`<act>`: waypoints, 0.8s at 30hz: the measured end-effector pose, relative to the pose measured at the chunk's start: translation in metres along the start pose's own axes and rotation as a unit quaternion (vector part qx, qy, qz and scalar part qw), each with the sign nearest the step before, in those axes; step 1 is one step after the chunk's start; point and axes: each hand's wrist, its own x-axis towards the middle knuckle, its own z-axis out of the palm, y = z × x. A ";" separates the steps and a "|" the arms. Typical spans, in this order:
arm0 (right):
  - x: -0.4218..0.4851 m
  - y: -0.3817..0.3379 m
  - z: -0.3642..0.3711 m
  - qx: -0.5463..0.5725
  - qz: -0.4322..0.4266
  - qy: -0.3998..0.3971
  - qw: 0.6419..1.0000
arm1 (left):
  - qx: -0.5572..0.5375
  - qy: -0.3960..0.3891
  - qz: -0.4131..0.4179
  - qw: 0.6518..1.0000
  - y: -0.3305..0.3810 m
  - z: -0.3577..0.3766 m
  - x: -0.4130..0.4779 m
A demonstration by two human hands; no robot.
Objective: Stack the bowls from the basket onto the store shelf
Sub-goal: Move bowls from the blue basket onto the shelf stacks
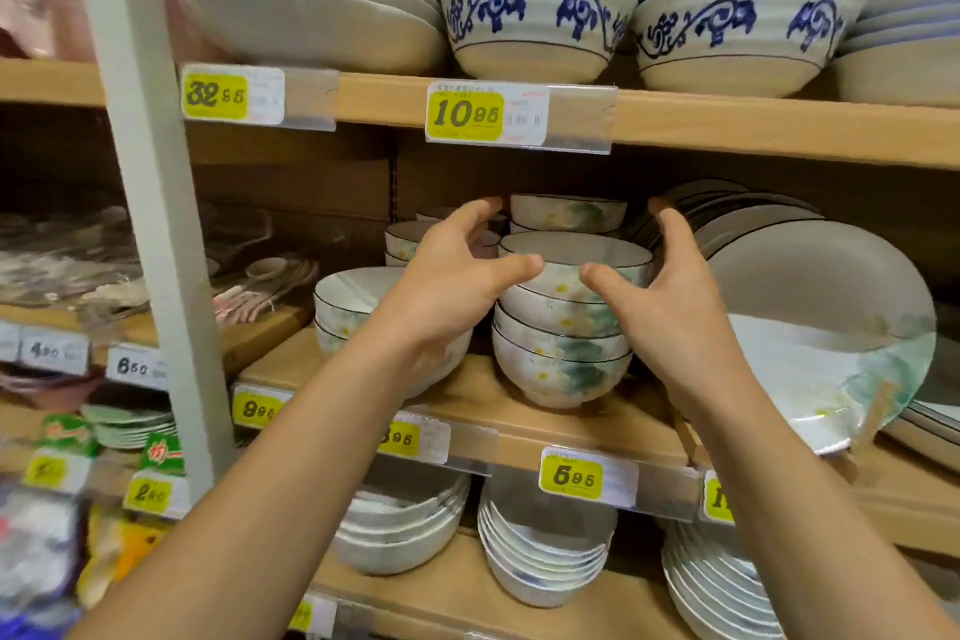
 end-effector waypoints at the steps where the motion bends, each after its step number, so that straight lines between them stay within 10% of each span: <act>1: -0.004 0.000 0.000 0.006 -0.010 0.005 1.000 | -0.005 0.020 0.004 1.000 0.004 -0.001 -0.009; 9: -0.066 -0.009 0.012 0.238 -0.100 0.024 0.966 | -0.051 0.133 0.002 0.990 0.007 -0.024 -0.109; 24: -0.242 -0.028 0.262 0.289 0.201 -0.441 0.826 | -0.021 0.355 -0.307 0.883 -0.147 -0.198 -0.278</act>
